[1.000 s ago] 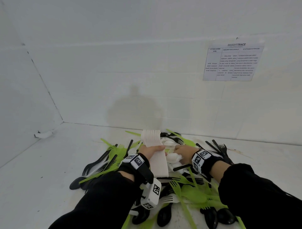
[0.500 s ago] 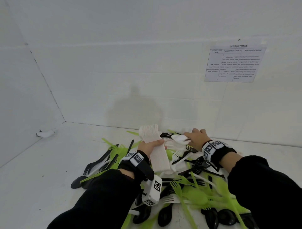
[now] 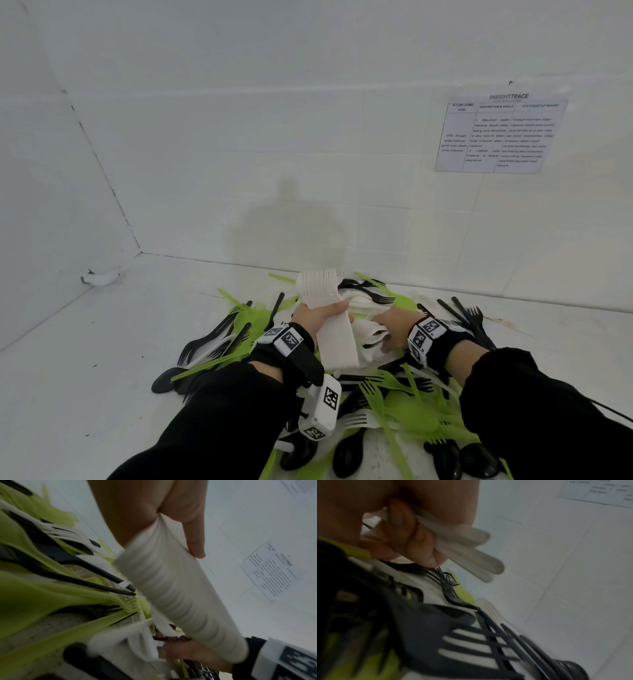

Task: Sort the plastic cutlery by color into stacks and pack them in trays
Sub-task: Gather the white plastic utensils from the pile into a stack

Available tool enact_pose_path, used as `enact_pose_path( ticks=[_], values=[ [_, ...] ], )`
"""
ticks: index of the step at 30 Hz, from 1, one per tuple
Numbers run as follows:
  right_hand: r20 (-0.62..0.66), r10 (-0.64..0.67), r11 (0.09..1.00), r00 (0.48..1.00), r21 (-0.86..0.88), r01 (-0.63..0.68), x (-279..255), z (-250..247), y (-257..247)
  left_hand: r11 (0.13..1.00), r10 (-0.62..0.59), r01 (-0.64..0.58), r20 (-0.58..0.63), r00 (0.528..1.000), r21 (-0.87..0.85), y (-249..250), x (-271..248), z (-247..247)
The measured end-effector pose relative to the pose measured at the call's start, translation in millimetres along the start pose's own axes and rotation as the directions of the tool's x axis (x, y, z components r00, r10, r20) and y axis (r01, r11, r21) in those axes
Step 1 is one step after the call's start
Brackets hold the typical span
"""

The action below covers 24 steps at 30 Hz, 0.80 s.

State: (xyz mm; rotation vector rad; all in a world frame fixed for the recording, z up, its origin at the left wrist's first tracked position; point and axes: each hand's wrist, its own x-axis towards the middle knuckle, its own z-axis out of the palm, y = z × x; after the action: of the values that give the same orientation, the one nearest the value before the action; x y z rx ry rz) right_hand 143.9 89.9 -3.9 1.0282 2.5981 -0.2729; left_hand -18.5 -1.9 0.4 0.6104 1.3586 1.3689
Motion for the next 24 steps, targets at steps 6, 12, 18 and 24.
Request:
enact_pose_path(
  ticks=[6, 12, 18, 24],
  values=[
    [-0.005, 0.093, 0.996, 0.996, -0.009, -0.093, -10, -16, 16, 1.0, -0.012, 0.013, -0.021, 1.0, 0.016, 2, -6, -2],
    [-0.132, 0.338, 0.927, 0.932, 0.218, -0.306, -37, -43, 49, 1.0, -0.017, 0.016, -0.107, 0.994, -0.011, 3, -16, 3],
    [-0.269, 0.387, 0.765, 0.882, 0.628, -0.145, -52, -44, 24, 0.999, -0.025, 0.019, -0.119, 0.993, -0.051, -31, 23, 15],
    [-0.154, 0.389, 0.353, 0.908, 0.936, 0.008, -48, -18, -14, 0.995, -0.028, 0.021, -0.08, 0.996, -0.096, -3, -29, 50]
  ],
)
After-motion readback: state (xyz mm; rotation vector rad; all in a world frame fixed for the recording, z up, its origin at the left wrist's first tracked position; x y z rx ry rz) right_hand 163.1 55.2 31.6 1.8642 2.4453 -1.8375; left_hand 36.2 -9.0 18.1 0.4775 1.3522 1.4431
